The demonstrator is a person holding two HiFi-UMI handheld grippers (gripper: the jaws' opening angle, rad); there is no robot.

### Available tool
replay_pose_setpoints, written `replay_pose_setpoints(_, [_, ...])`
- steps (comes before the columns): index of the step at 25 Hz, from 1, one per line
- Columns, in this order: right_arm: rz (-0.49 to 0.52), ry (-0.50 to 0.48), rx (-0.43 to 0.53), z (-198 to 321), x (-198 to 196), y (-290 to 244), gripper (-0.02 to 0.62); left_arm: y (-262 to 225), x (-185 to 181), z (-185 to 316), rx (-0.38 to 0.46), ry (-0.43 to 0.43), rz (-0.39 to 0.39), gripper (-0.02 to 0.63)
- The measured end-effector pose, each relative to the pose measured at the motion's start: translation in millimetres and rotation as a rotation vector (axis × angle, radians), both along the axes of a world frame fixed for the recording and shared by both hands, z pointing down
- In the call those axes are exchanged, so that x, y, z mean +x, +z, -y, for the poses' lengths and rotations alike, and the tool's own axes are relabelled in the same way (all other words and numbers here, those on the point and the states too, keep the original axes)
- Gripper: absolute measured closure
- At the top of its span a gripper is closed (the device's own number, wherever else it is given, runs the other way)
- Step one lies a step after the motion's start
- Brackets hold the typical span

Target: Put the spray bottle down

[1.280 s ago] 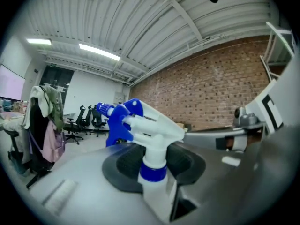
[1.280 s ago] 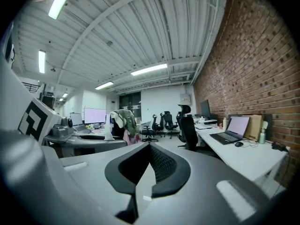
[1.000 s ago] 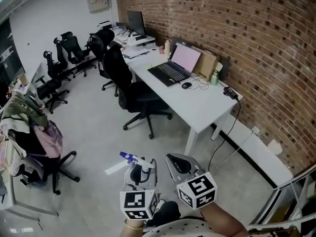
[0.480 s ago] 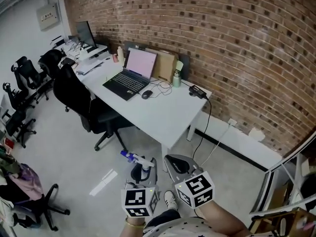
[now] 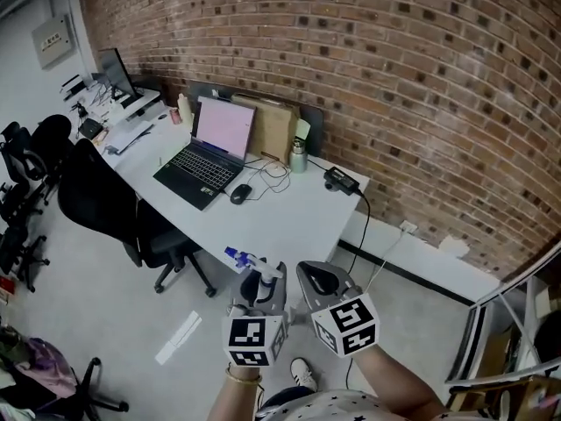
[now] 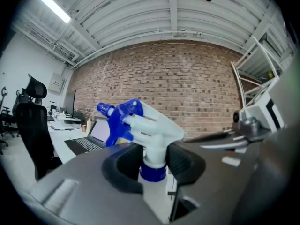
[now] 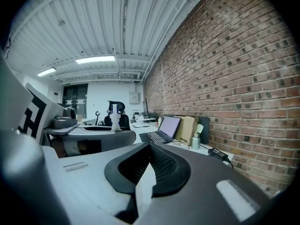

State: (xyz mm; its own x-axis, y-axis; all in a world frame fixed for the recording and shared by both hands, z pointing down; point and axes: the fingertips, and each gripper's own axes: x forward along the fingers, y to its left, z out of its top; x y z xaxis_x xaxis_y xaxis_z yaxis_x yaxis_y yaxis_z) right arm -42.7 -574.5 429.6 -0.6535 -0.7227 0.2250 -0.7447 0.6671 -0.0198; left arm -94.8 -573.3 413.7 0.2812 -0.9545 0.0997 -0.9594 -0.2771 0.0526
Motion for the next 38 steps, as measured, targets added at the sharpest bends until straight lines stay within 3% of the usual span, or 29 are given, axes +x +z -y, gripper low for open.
replay_pose_setpoints(7, [0.011,0.074,-0.054,78,13,27,0.597,22,10,89,0.015,0.060,0.015,0.476])
replay_pose_setpoints(15, [0.030,0.103,-0.102,115,14,49,0.597,40,13,133,0.020,0.086,0.028,0.476])
replay_pose_setpoints(19, [0.035,0.104,-0.119,120,13,53,0.597,45,9,139,-0.041,0.077,0.030,0.474])
replay_pose_setpoints(30, [0.024,0.070,-0.119,108,0,51,0.597,49,-6,130,-0.077,0.054,0.024,0.397])
replay_pose_setpoints(38, [0.014,0.063,-0.099,89,2,43,0.597,39,-10,108,-0.068,0.036,0.015,0.385])
